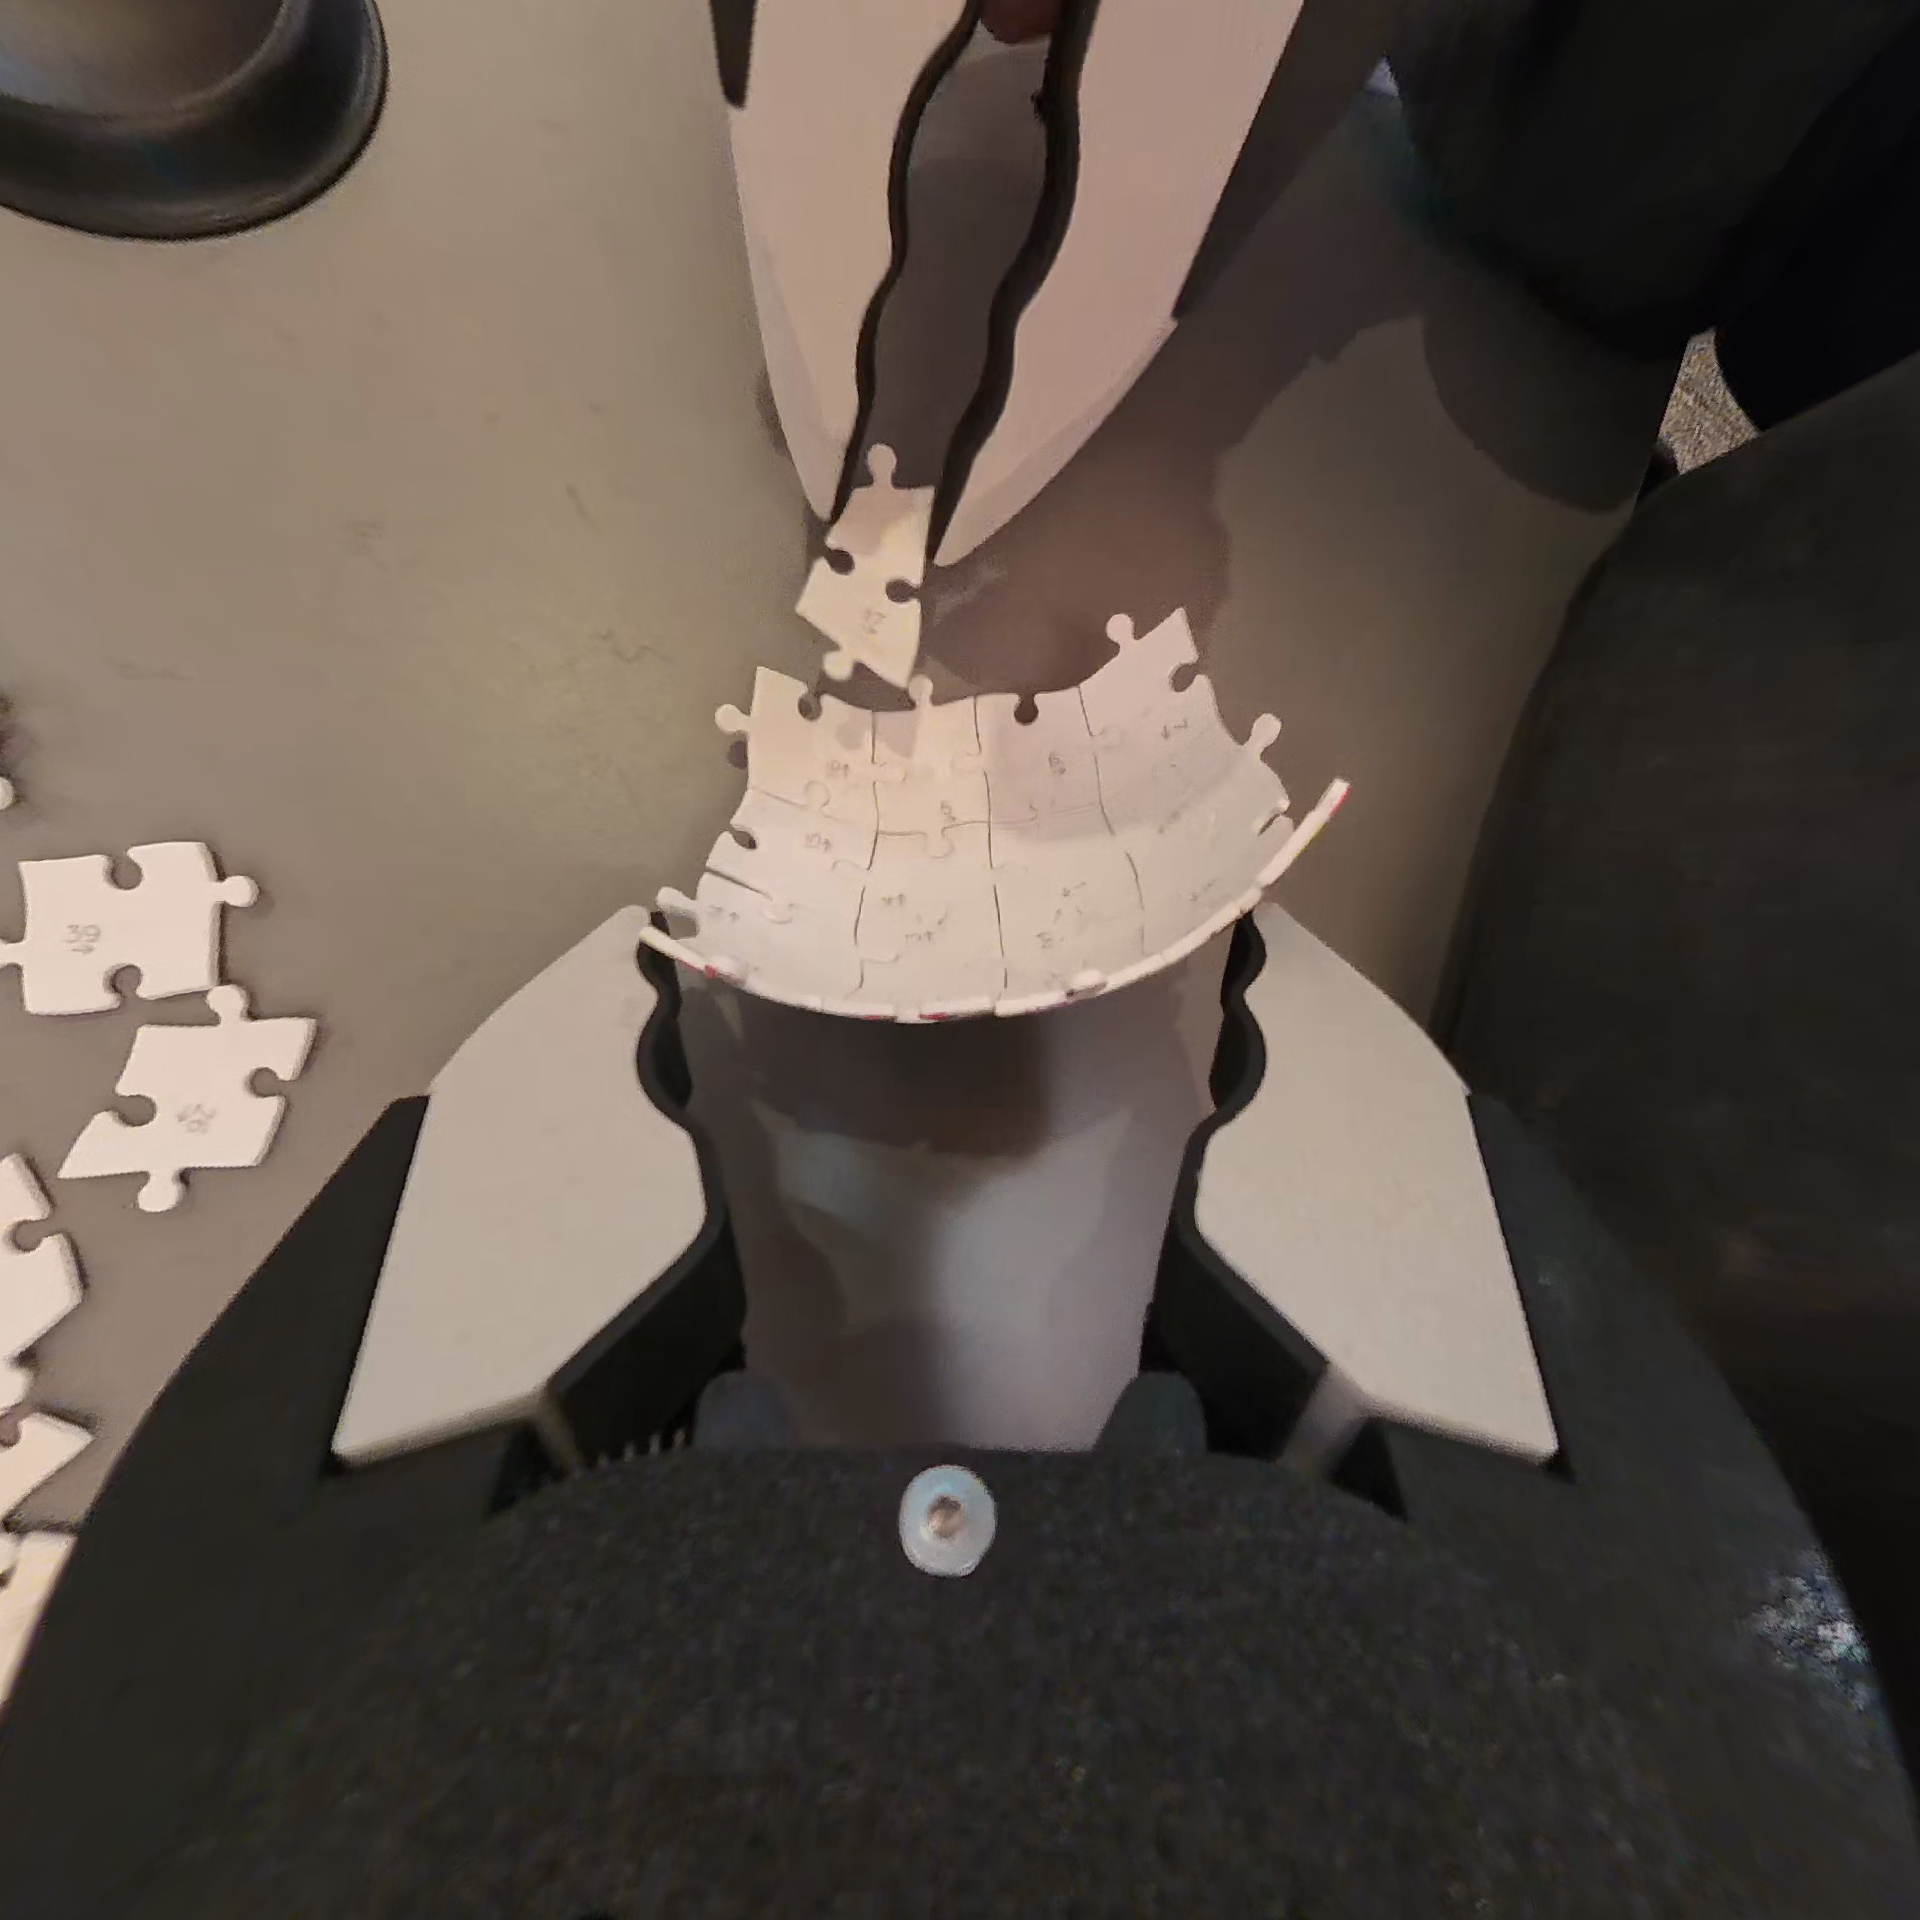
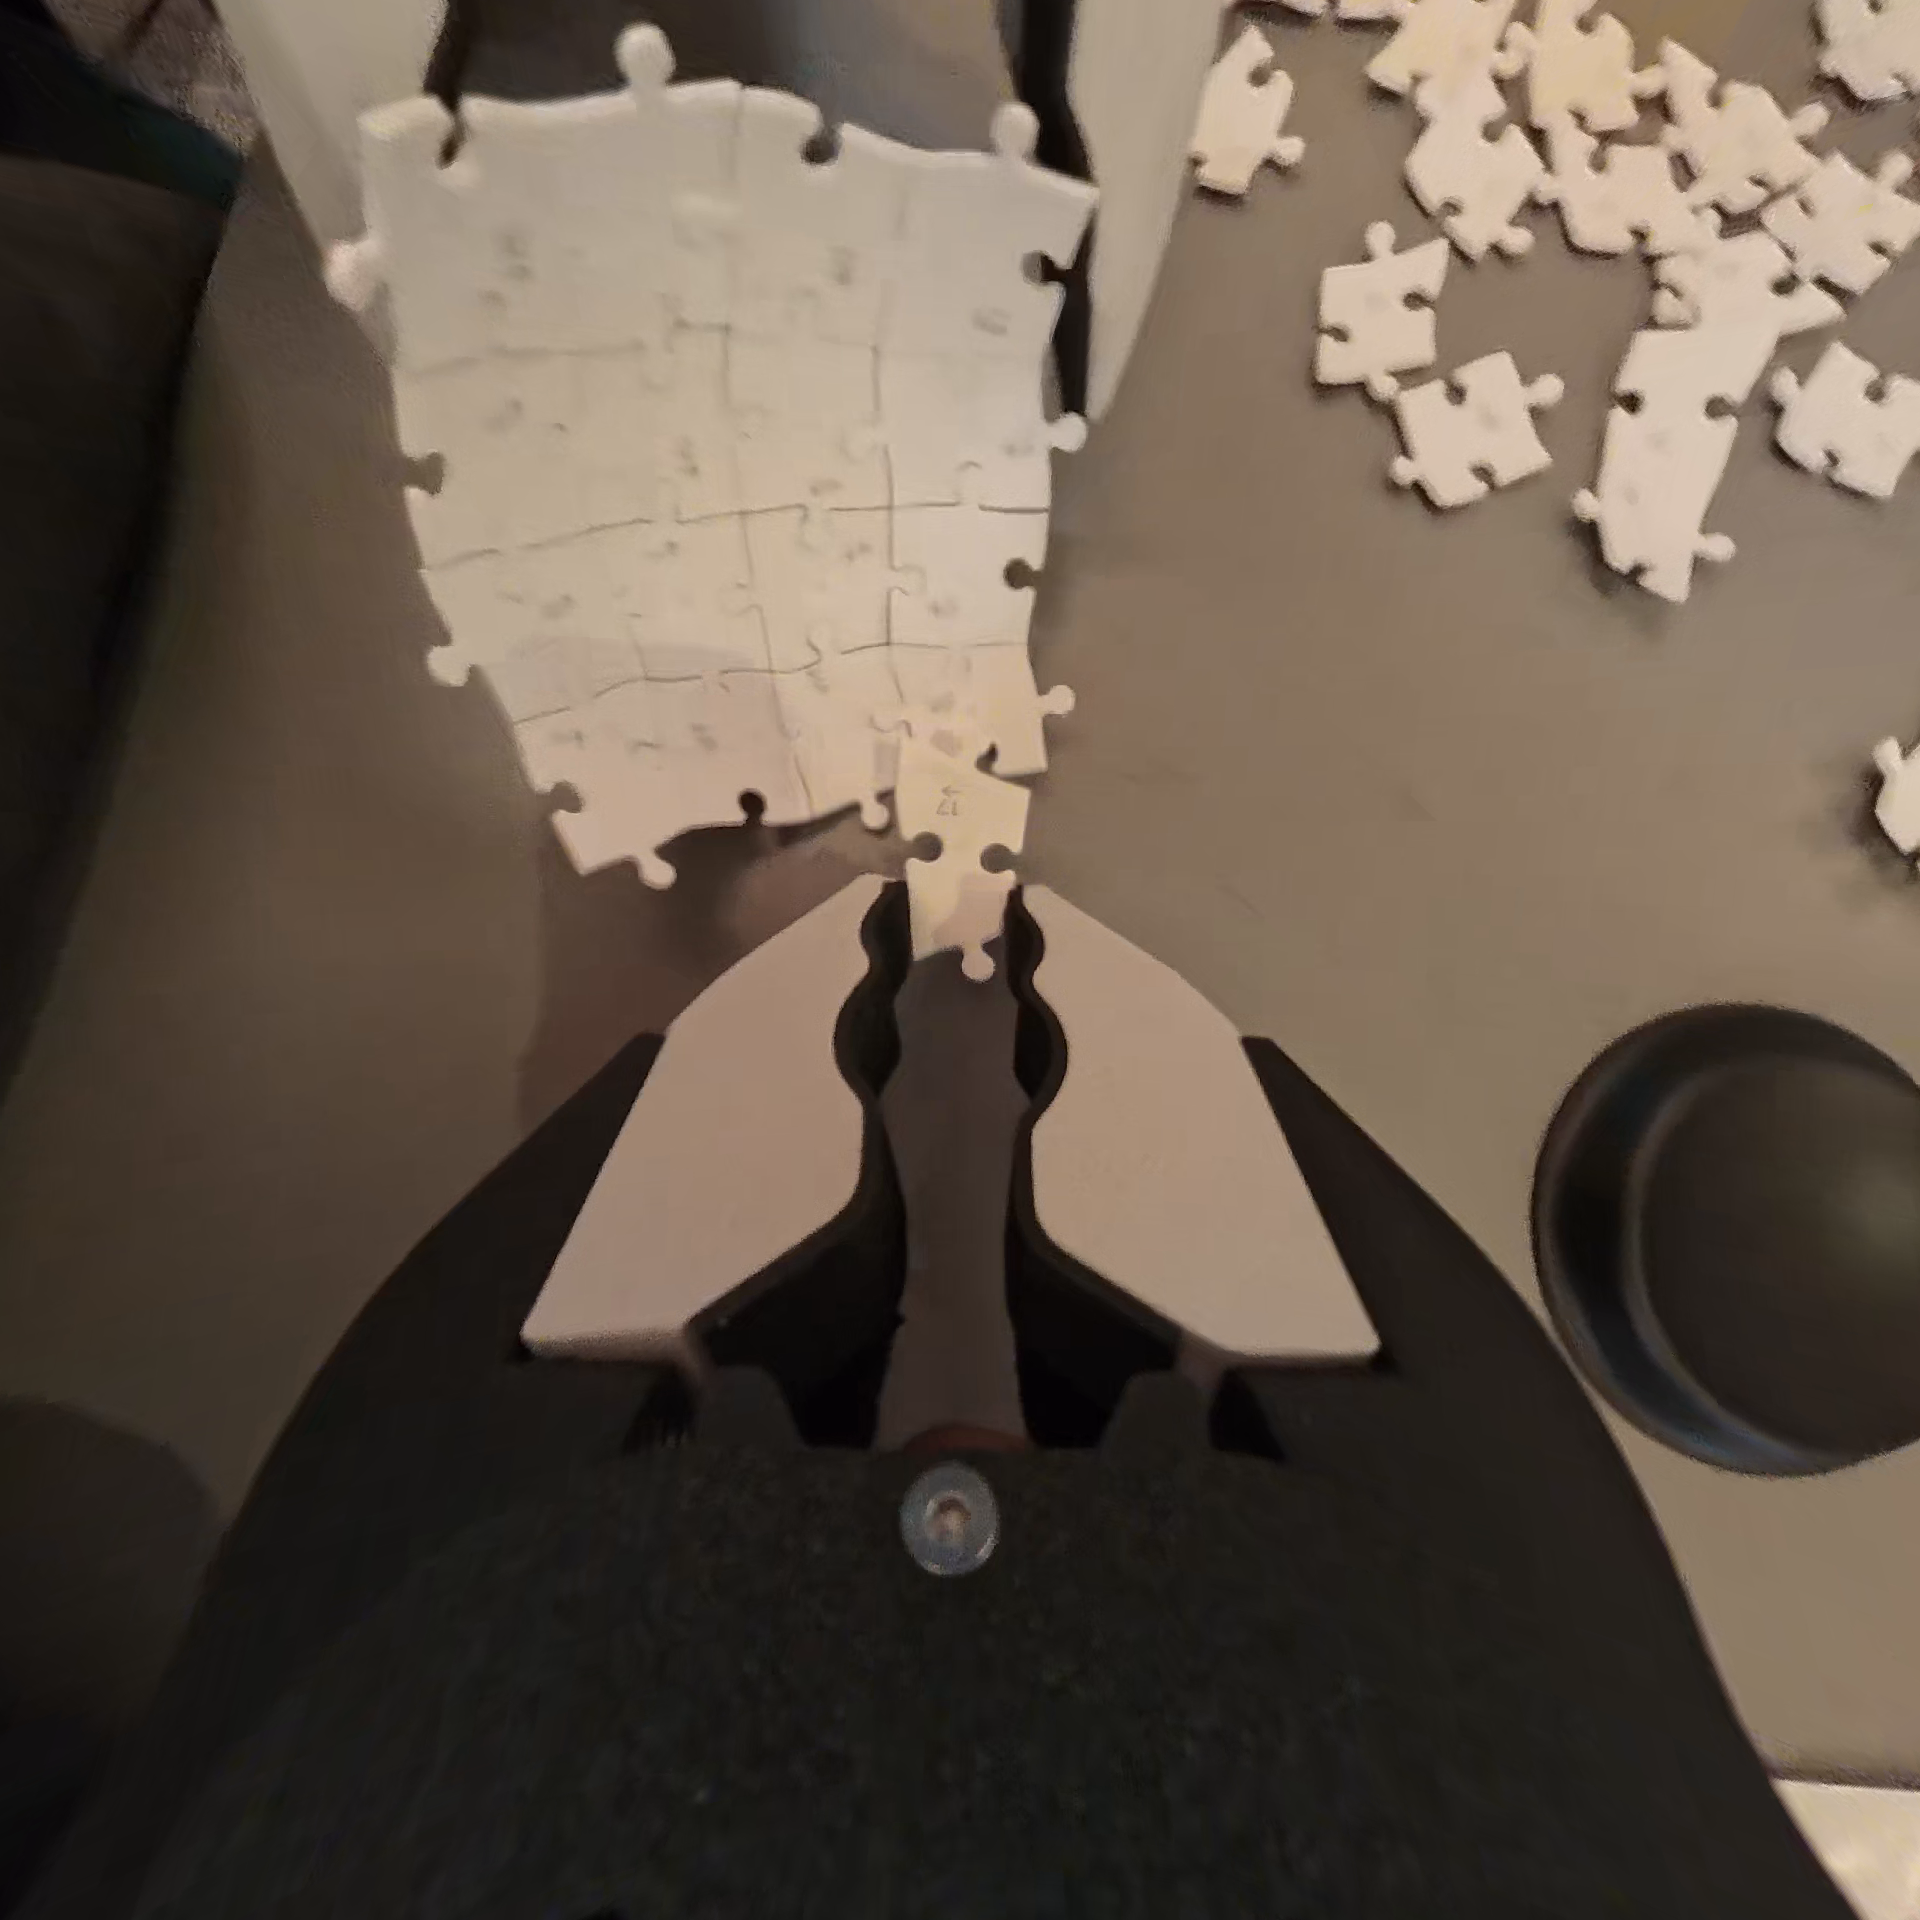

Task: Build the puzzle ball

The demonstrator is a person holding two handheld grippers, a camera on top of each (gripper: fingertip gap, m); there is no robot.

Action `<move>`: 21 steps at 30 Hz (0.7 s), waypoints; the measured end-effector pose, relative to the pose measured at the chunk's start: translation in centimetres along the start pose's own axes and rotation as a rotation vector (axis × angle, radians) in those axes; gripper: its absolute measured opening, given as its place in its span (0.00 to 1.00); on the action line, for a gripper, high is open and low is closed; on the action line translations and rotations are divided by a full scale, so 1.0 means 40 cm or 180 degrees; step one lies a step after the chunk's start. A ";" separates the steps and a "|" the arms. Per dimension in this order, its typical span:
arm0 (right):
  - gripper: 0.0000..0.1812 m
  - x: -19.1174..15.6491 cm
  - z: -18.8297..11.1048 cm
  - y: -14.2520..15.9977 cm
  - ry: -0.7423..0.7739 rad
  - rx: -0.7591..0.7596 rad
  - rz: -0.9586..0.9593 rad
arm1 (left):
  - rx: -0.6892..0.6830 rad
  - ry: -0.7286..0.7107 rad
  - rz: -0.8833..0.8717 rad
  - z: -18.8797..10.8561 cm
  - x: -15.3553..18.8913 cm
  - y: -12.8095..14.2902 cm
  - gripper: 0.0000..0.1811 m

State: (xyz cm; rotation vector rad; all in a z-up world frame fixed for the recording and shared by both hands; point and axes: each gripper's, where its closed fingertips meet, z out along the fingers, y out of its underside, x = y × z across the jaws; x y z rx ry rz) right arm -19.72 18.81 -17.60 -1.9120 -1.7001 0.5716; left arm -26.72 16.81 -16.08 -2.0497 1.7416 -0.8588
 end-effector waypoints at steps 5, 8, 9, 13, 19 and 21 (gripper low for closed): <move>0.10 0.007 0.014 0.003 0.0058 -0.0301 -0.0334 | -0.0040 0.0030 0.0067 -0.002 0.001 0.000 0.55; 0.10 0.007 0.024 0.011 -0.0002 -0.0434 -0.0420 | -0.0047 0.0038 0.0077 -0.002 0.001 -0.002 0.54; 0.10 0.009 0.027 0.016 -0.0002 -0.0487 -0.0442 | -0.0045 0.0043 0.0084 -0.003 0.001 -0.003 0.54; 0.10 0.013 0.033 0.026 -0.0005 -0.0583 -0.0517 | -0.0056 0.0064 0.0097 -0.006 0.002 -0.004 0.49; 0.10 0.021 0.034 0.034 0.0040 -0.0637 -0.0619 | -0.0065 0.0085 0.0113 -0.004 -0.002 -0.007 0.45; 0.10 0.024 0.033 0.036 0.0051 -0.0643 -0.0608 | -0.0066 0.0087 0.0112 -0.002 -0.001 -0.006 0.44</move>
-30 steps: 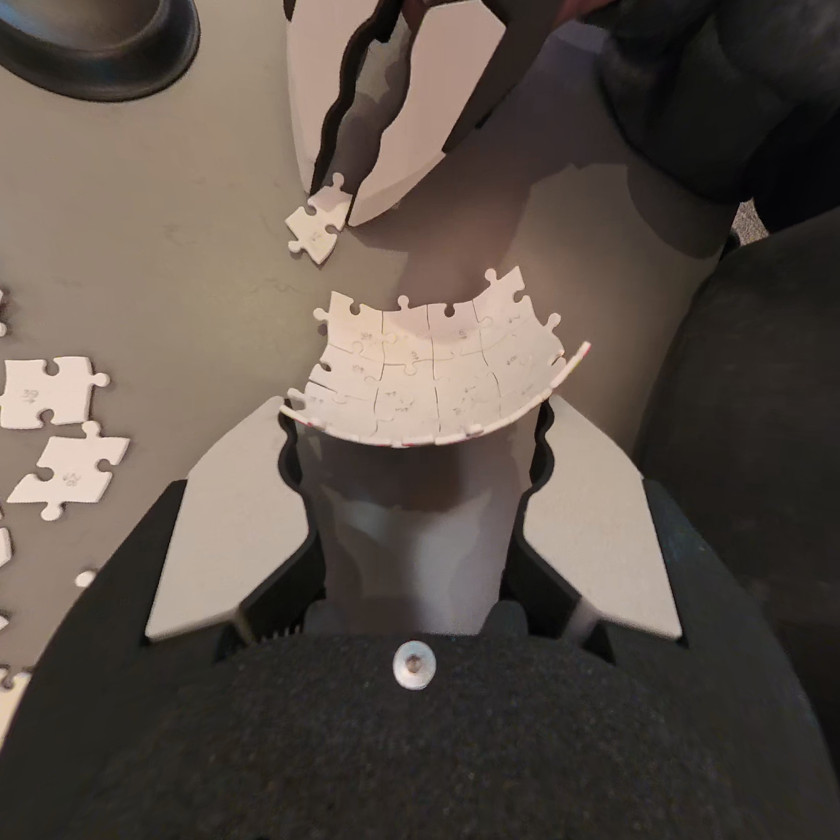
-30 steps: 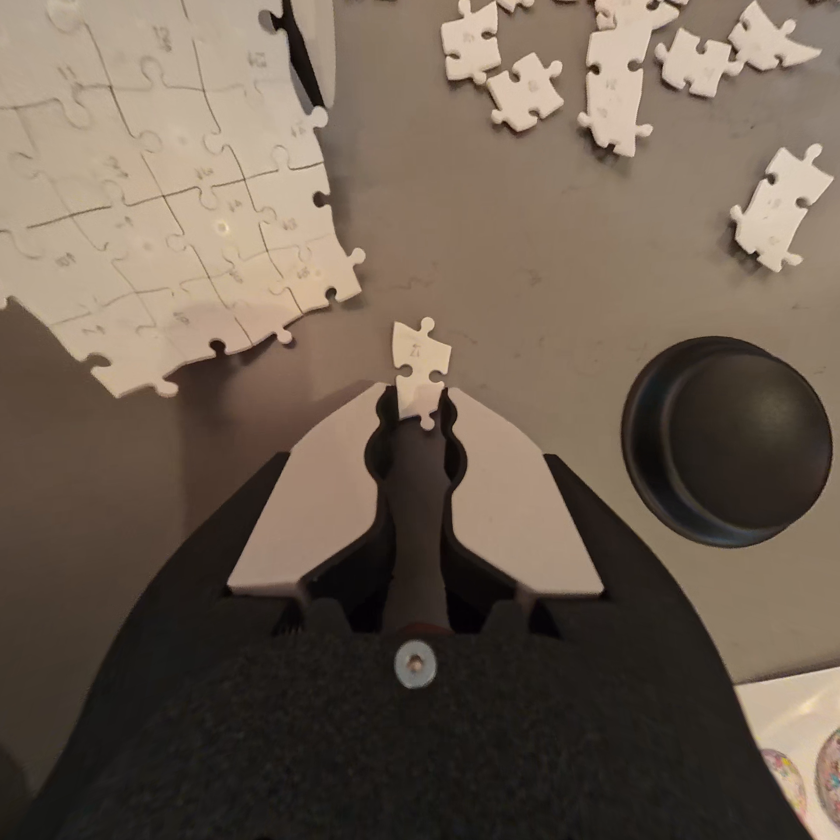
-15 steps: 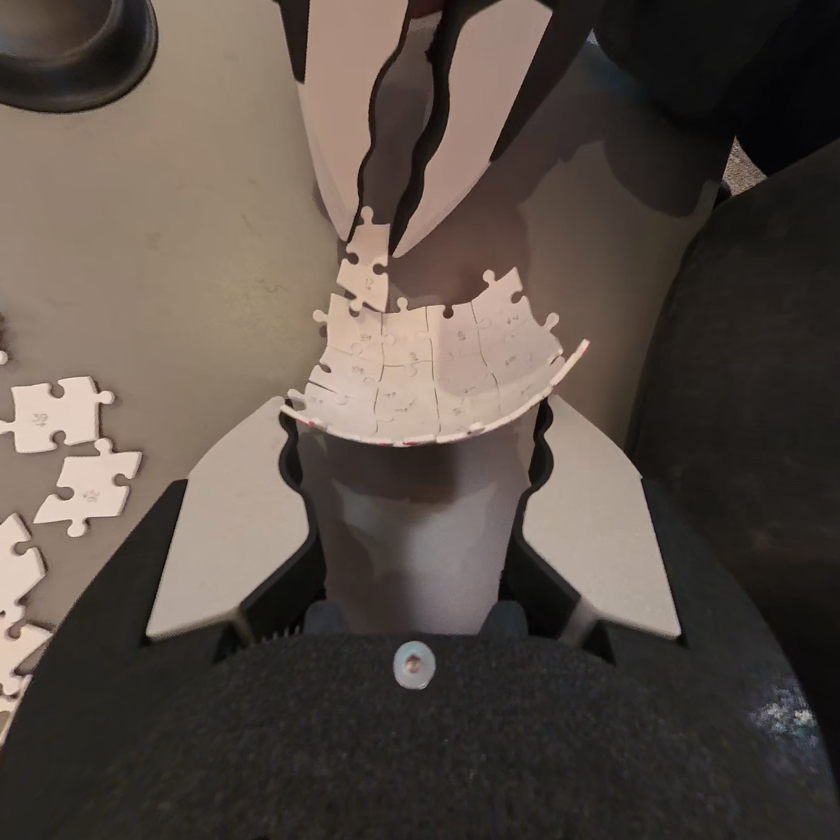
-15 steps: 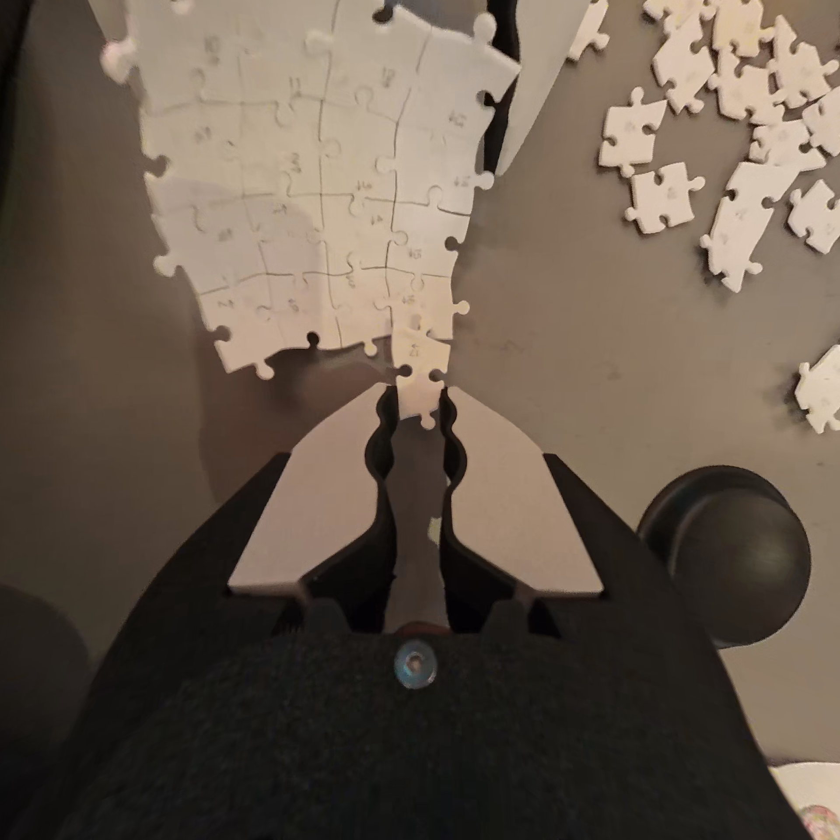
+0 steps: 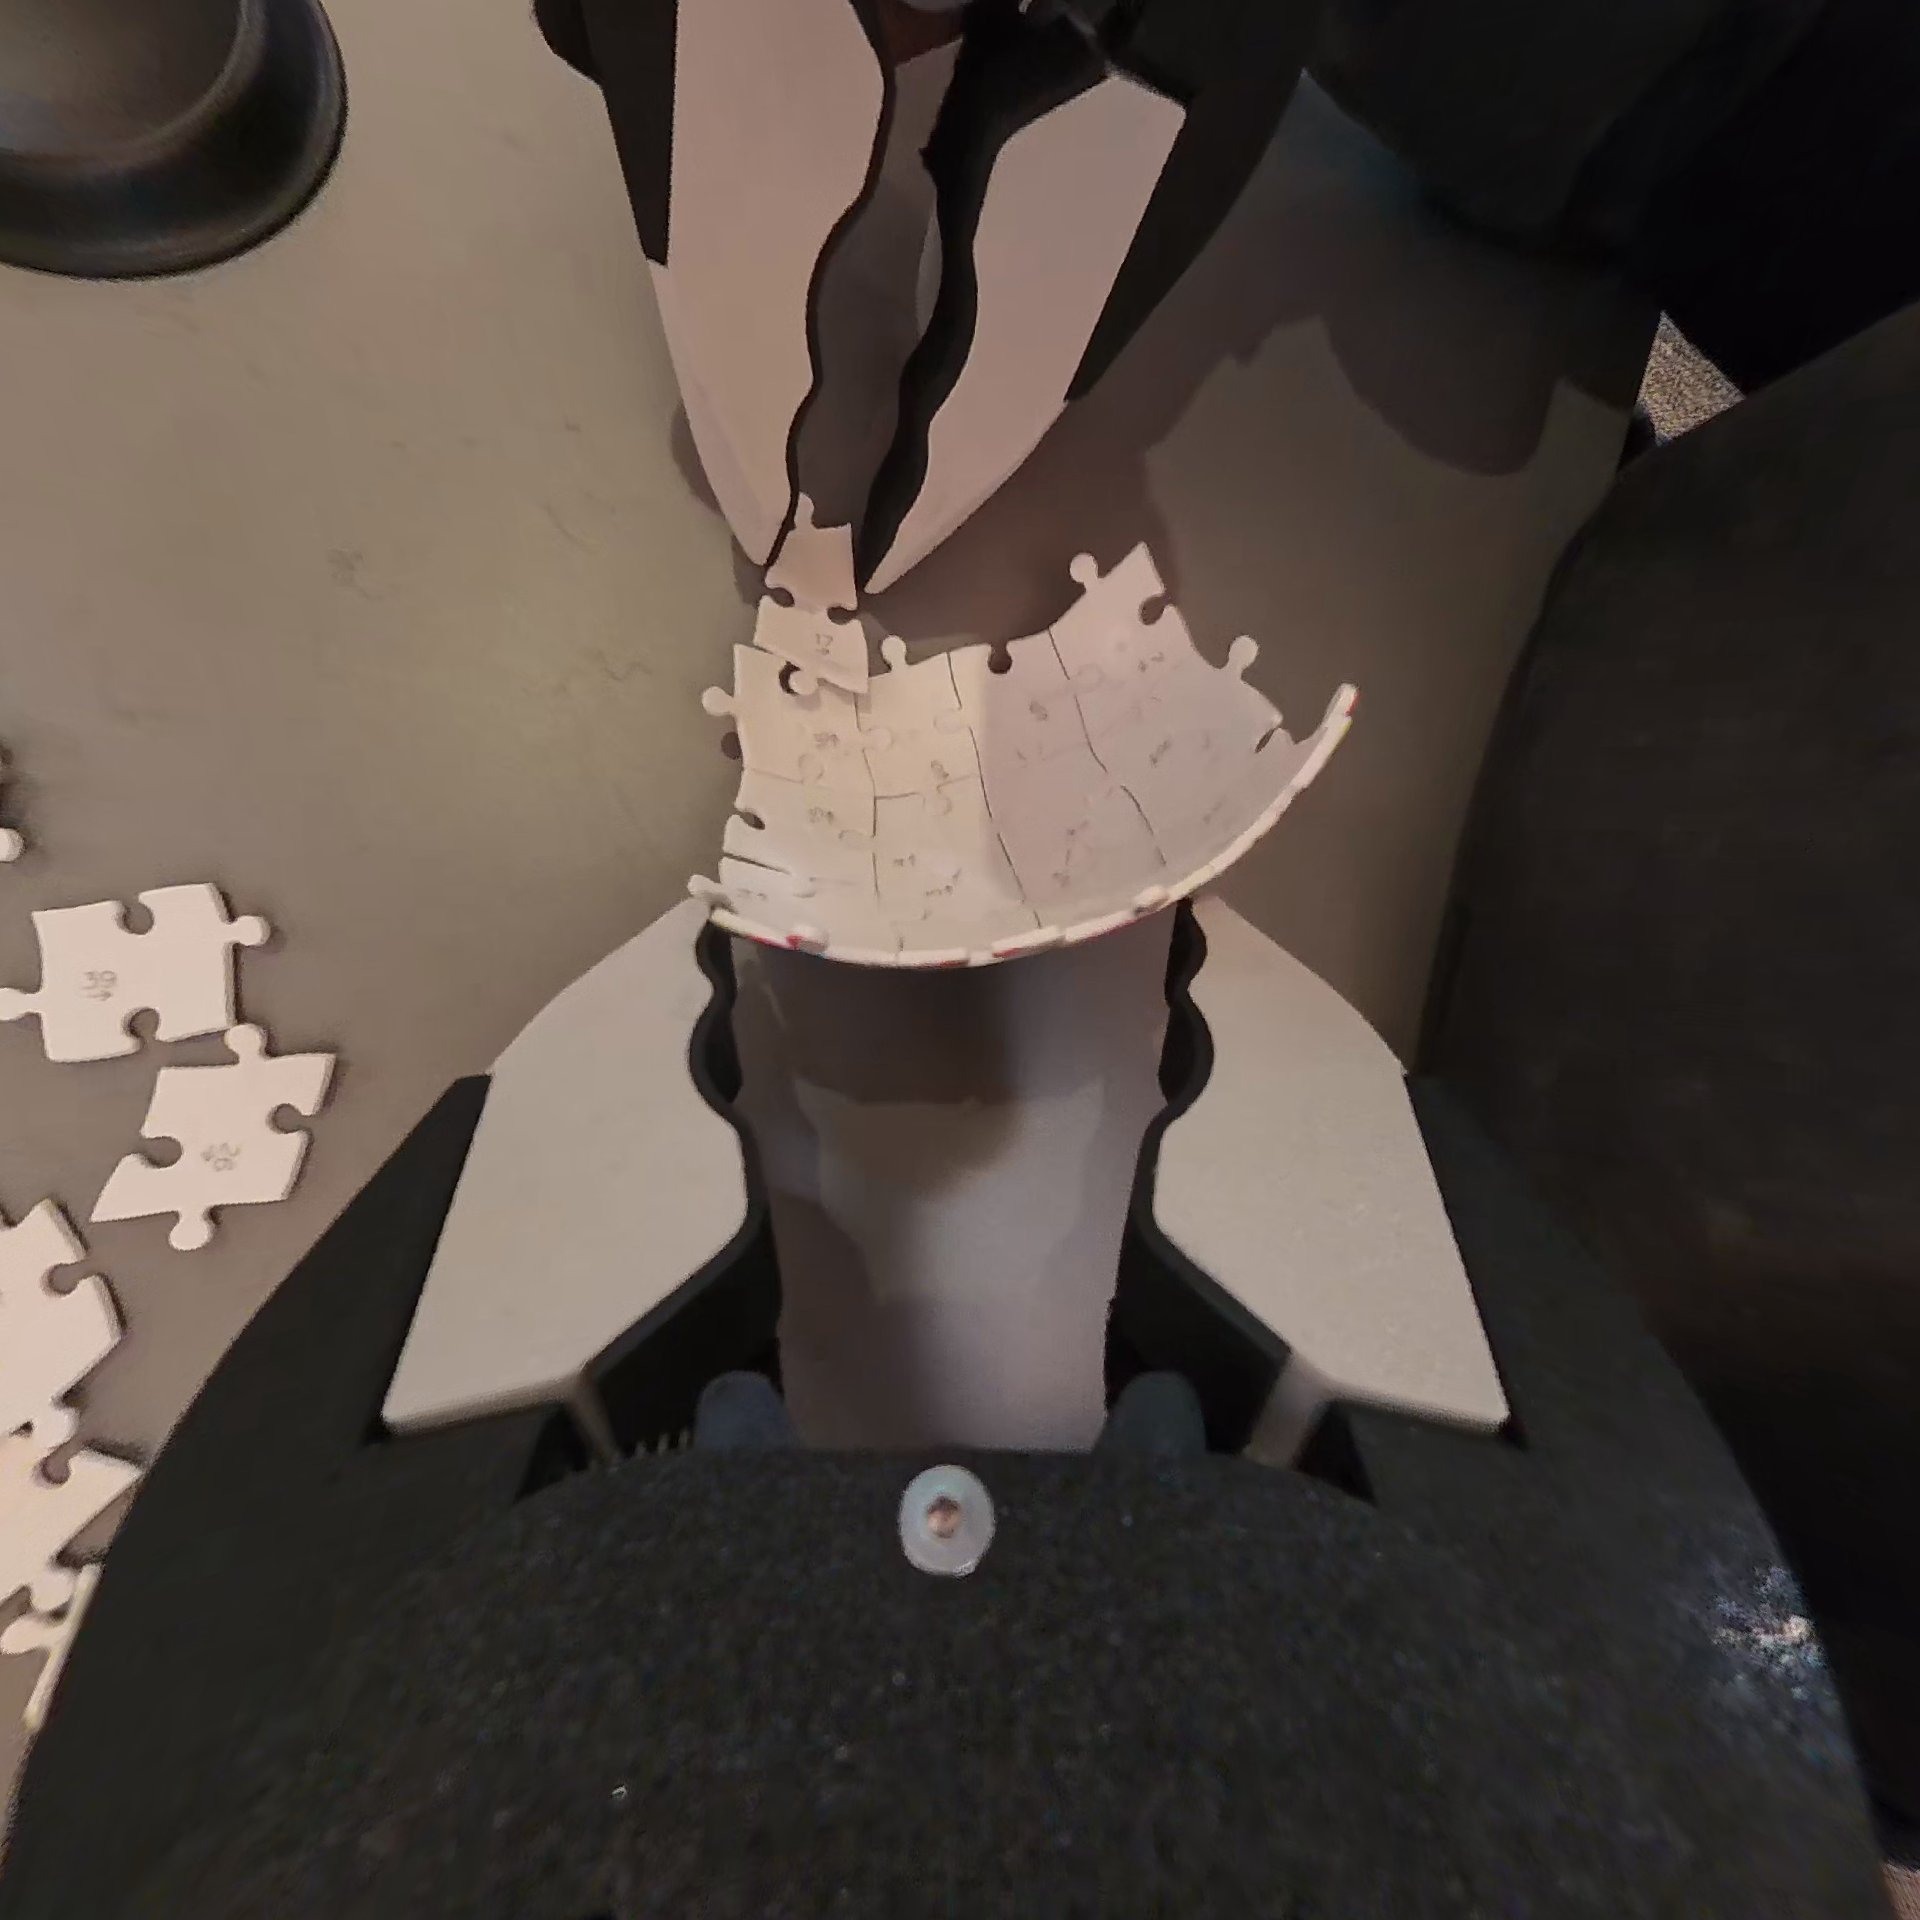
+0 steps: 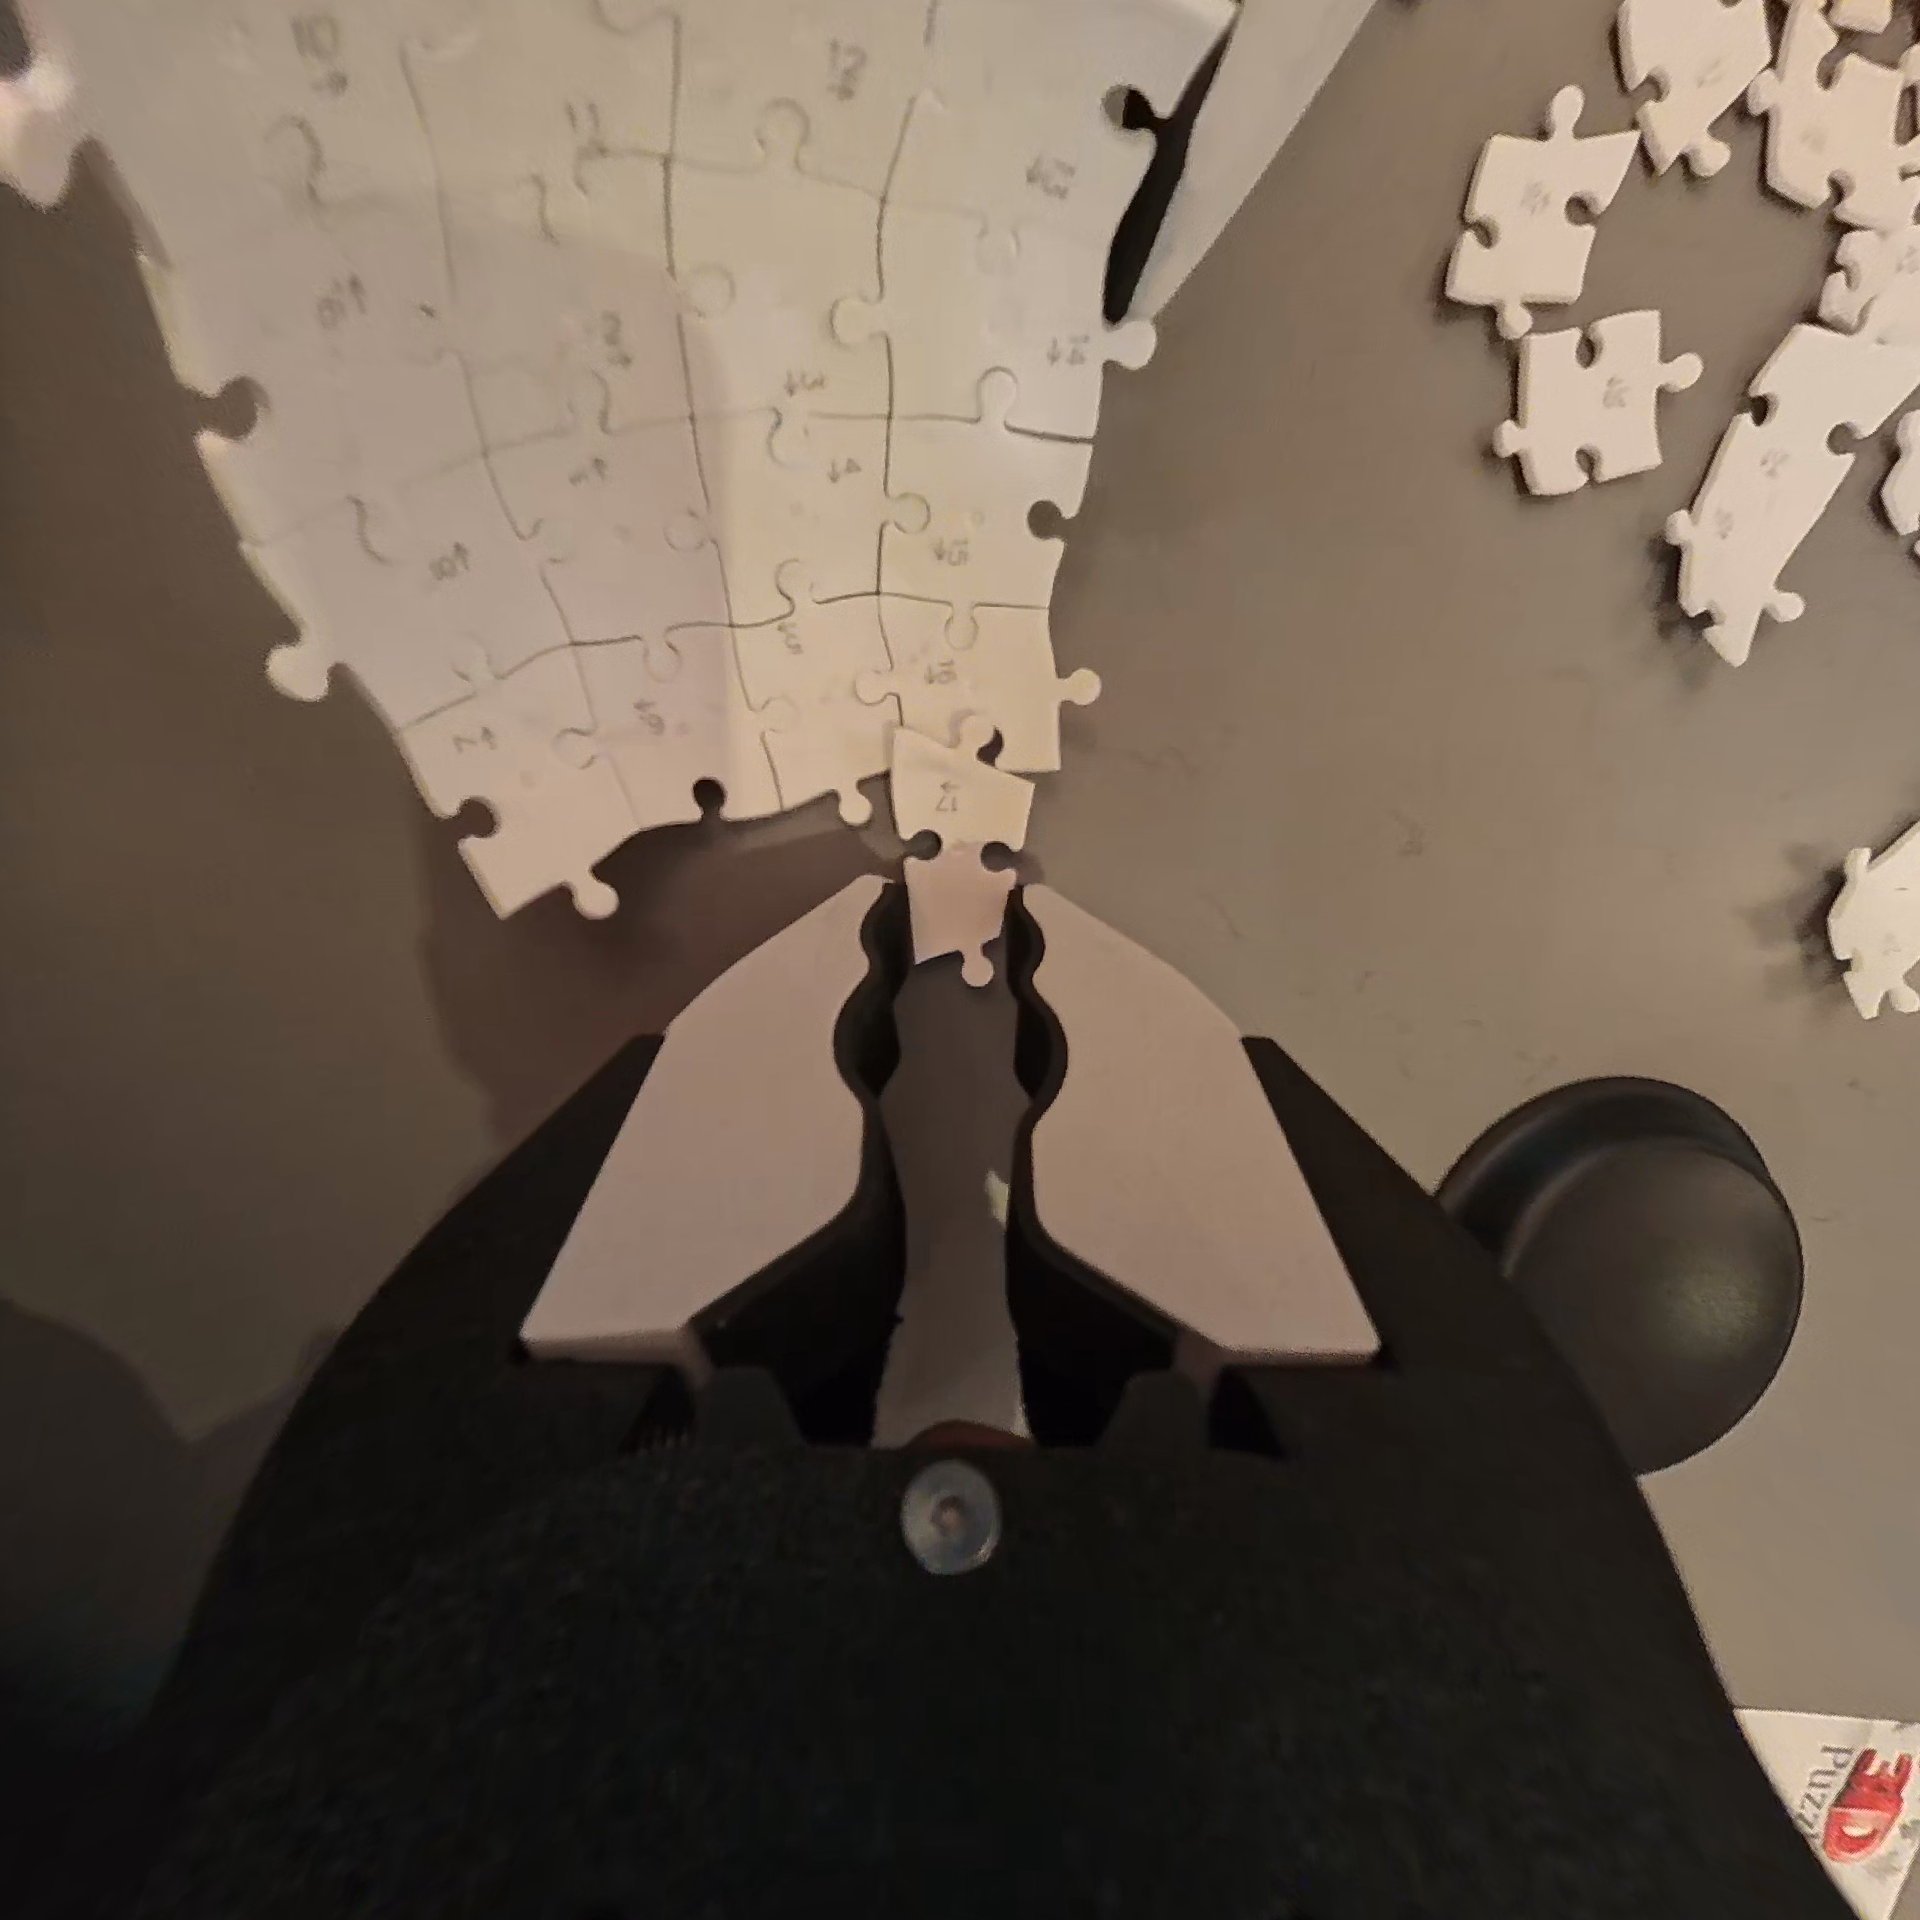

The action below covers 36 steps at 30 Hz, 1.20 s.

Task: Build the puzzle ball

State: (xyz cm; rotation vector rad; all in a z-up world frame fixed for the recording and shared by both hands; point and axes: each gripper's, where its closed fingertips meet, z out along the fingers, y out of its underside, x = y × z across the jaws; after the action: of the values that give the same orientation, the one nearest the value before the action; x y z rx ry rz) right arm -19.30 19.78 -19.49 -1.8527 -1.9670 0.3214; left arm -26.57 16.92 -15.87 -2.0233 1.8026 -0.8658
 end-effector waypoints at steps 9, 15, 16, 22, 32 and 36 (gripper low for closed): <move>0.10 0.006 0.001 0.002 -0.0021 0.0036 0.0102 | 0.0146 -0.0115 -0.0209 0.004 -0.017 0.002 0.48; 0.10 0.005 0.001 0.004 -0.0029 0.0106 0.0251 | 0.0375 -0.0234 -0.0538 0.017 -0.014 0.010 0.54; 0.10 0.005 0.001 0.004 -0.0020 0.0108 0.0257 | 0.0398 -0.0254 -0.0561 0.017 -0.009 0.013 0.55; 0.10 0.005 0.000 0.004 -0.0013 0.0127 0.0319 | 0.0314 -0.0503 -0.0594 0.026 0.014 0.064 0.61; 0.10 0.006 0.001 0.004 -0.0016 0.0152 0.0419 | 0.0801 -0.0752 -0.0607 0.069 0.004 -0.016 0.74; 0.10 0.006 0.001 0.005 -0.0019 0.0171 0.0485 | 0.0814 -0.0732 -0.0578 0.083 0.003 -0.021 0.69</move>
State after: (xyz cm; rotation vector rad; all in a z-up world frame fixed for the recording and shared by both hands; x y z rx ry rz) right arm -19.17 20.02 -19.58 -1.9732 -1.8065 0.4216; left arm -23.87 16.38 -17.93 -2.0451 1.3315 -0.8262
